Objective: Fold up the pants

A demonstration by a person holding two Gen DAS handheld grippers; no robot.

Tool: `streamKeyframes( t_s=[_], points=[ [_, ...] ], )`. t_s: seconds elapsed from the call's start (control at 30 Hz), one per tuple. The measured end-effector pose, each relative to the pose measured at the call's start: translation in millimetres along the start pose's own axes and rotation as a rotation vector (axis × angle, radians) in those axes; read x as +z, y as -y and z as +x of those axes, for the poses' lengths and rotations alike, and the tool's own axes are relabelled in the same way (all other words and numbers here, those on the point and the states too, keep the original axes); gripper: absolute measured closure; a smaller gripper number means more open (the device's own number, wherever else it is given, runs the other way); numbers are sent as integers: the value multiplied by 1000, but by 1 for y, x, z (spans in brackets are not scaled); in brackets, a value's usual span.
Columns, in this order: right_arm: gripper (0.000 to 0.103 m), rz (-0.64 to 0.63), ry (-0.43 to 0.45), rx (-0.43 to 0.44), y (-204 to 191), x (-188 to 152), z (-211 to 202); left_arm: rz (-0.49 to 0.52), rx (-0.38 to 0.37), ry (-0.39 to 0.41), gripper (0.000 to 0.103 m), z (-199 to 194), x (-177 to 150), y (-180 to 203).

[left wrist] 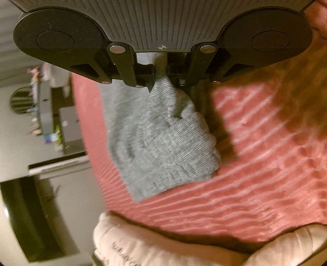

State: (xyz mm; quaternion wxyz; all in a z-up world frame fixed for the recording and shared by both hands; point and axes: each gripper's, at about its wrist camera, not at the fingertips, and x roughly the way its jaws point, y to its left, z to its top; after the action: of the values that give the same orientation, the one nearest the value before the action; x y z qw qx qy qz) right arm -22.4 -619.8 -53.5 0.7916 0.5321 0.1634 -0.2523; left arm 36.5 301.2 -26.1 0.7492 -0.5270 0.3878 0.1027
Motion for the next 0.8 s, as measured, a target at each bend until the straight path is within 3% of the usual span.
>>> streamKeyframes(
  t_s=[0.07, 0.1, 0.13, 0.2, 0.27, 0.3, 0.37, 0.43, 0.5, 0.6, 0.63, 0.7, 0.8],
  points=[
    [97, -76, 15, -115, 3, 4, -3, -23, 32, 8, 75, 2, 2, -2],
    [97, -117, 11, -113, 2, 5, -6, -42, 39, 29, 69, -2, 2, -2],
    [96, -155, 22, -134, -2, 5, -11, -61, 58, 57, 52, -11, 2, 0],
    [71, -304, 89, -263, -22, 2, -24, -60, 169, 181, 23, -38, -4, 13],
    [57, -463, 203, -404, -48, -6, -38, 64, 230, 315, 19, -60, -17, 42],
    [57, -529, 252, -409, -62, -12, -43, 127, 243, 356, 17, -65, -23, 57],
    [56, -602, 290, -356, -89, -31, -47, 293, 212, 431, 8, -64, -47, 98],
    [54, -680, 236, -231, -123, -66, -38, 472, 150, 386, 6, -38, -76, 139],
    [50, -789, 96, -101, -155, -117, -18, 596, 123, 316, 7, -2, -104, 164],
    [50, -1010, -193, 94, -195, -218, 12, 726, 127, 177, 12, 60, -154, 186],
    [50, -1077, -266, 163, -204, -251, 16, 785, 140, 147, 19, 80, -169, 190],
    [50, -1192, -333, 247, -216, -302, 18, 908, 223, 121, 21, 117, -190, 194],
    [49, -1380, -271, 267, -226, -347, 22, 1138, 304, 240, 13, 142, -212, 197]
  ],
)
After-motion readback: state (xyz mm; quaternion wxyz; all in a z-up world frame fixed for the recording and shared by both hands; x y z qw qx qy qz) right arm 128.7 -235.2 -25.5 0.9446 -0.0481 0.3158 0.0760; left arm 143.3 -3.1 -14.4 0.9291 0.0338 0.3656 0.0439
